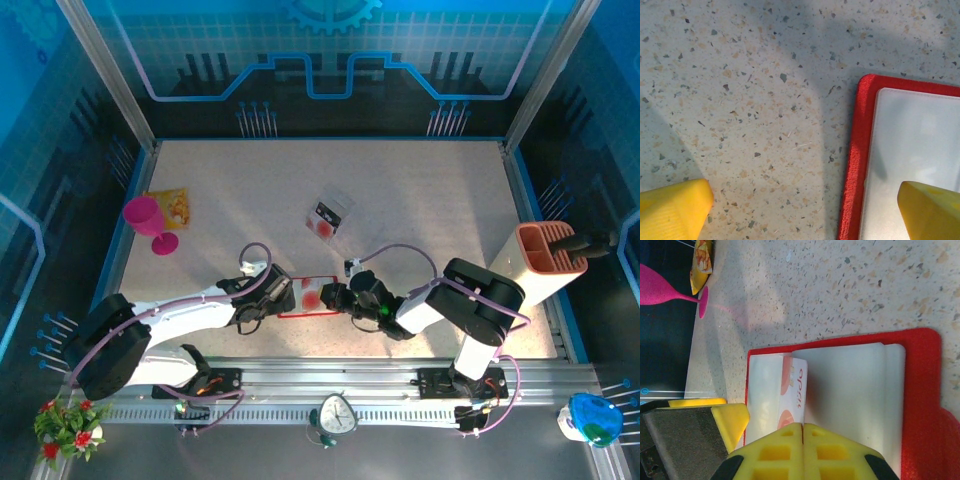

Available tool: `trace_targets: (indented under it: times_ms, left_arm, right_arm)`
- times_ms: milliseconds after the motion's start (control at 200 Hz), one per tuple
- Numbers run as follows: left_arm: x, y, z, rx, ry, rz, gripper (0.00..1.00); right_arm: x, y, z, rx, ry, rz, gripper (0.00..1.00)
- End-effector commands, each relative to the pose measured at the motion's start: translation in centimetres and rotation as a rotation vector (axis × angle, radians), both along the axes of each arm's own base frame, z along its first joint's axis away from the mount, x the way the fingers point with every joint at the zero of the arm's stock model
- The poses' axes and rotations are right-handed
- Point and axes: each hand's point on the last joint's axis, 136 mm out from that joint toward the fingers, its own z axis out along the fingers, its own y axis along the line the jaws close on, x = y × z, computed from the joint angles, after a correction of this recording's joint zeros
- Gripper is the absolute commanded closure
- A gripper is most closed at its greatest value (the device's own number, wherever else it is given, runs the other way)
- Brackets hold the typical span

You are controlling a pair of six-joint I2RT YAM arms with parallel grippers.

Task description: Put the credit cards into the card holder

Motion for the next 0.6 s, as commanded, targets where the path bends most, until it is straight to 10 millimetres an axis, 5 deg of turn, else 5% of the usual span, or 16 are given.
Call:
trace_targets:
  times_ms: [0, 595]
  left_arm:
    - [-2.4, 2.2, -2.0, 0.077, 0.088, 0.015, 0.02]
    - [-2.2, 1.9, -1.9, 0.070, 0.083, 0.011, 0.02]
  right_arm:
    - [-0.8, -0.1, -0.8, -0.028, 0.026, 0.010, 1.00]
    - [-1.9, 2.1, -2.7, -0.113, 0.120, 0.127, 1.00]
